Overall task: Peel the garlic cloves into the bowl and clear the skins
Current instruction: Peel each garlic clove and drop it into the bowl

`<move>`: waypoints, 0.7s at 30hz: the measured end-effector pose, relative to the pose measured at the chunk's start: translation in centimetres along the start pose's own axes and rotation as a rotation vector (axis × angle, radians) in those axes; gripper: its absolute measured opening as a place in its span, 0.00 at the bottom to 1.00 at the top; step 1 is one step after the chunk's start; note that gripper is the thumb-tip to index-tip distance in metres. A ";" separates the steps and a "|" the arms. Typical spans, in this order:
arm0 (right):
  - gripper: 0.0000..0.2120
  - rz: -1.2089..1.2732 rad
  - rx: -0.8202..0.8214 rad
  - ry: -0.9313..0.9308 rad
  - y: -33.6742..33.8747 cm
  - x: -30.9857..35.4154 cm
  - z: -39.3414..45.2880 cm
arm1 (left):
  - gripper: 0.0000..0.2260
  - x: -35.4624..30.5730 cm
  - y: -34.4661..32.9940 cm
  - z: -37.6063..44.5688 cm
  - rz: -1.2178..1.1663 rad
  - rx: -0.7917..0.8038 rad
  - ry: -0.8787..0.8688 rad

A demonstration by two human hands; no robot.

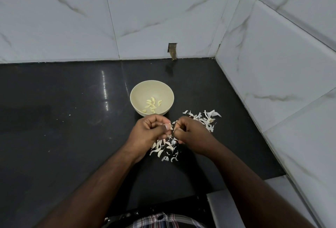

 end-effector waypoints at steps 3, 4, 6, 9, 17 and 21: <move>0.03 -0.063 -0.054 -0.045 0.6 -0.8 -0.1 | 0.03 -0.1 0.4 0.3 -0.038 -0.041 0.035; 0.03 -0.073 -0.083 -0.062 1.0 -1.2 -0.1 | 0.03 -0.1 0.4 0.3 -0.051 -0.046 0.048; 0.06 -0.095 -0.136 -0.090 1.6 -1.7 0.0 | 0.03 0.0 0.4 0.2 -0.086 -0.052 0.071; 0.11 -0.157 -0.163 -0.097 1.9 -2.2 0.0 | 0.05 0.2 0.3 0.2 -0.116 -0.061 0.085; 0.08 0.126 -0.134 0.060 0.6 0.0 -0.4 | 0.05 0.3 0.1 0.4 -0.105 -0.044 0.108; 0.08 0.333 -0.113 0.036 0.2 0.5 -0.5 | 0.03 0.2 0.3 0.3 -0.050 -0.035 0.085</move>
Point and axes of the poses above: each hand's wrist, its own z-axis towards the middle knuckle, its own y-axis out of the back of the hand, x = y × z, the point moved 2 cm from there along z, towards the middle knuckle, and after that the axes turned 13 degrees about -z, right-handed, at the moved point
